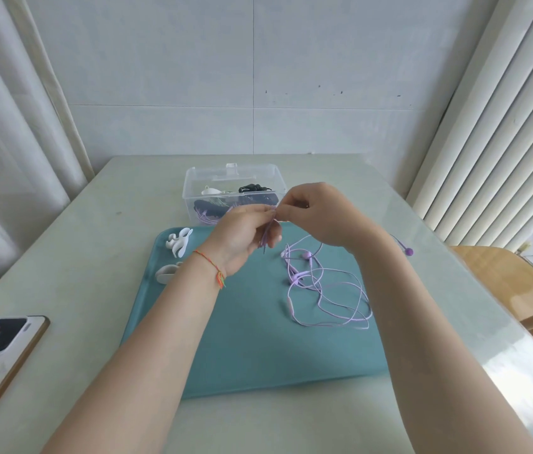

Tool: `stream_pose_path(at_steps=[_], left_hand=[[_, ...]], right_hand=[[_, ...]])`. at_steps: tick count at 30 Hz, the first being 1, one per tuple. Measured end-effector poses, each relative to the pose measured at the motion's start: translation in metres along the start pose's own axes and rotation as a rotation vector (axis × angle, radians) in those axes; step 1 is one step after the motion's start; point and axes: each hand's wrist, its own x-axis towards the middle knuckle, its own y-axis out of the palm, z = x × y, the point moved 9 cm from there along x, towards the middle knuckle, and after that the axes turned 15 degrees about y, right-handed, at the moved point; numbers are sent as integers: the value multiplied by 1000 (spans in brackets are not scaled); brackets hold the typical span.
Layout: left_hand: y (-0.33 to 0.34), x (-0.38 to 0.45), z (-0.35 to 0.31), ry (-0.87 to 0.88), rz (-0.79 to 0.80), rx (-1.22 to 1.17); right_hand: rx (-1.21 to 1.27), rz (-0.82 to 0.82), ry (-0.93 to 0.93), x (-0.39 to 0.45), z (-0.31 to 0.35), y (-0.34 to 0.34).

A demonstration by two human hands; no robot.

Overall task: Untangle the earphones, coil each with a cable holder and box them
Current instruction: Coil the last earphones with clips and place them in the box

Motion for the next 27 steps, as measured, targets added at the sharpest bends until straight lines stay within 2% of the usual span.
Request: stream_pose_path(at_steps=[6, 11, 14, 18, 21, 27], left_hand=[[15, -10, 9, -193, 105, -132], [22, -12, 1, -195, 127, -303], [22, -9, -7, -164, 65, -548], [10, -1, -14, -90, -107, -804], [-6, 2, -15, 9, -213, -776], [-19, 3, -15, 108, -239, -599]], right_hand=[[101, -124, -13, 7, -9, -13], [168, -117, -13, 12, -12, -6], [155, -34, 20, 11, -14, 4], [47, 108, 55, 7, -14, 28], [31, 158, 58, 5, -10, 34], [-5, 265, 94, 0, -12, 42]])
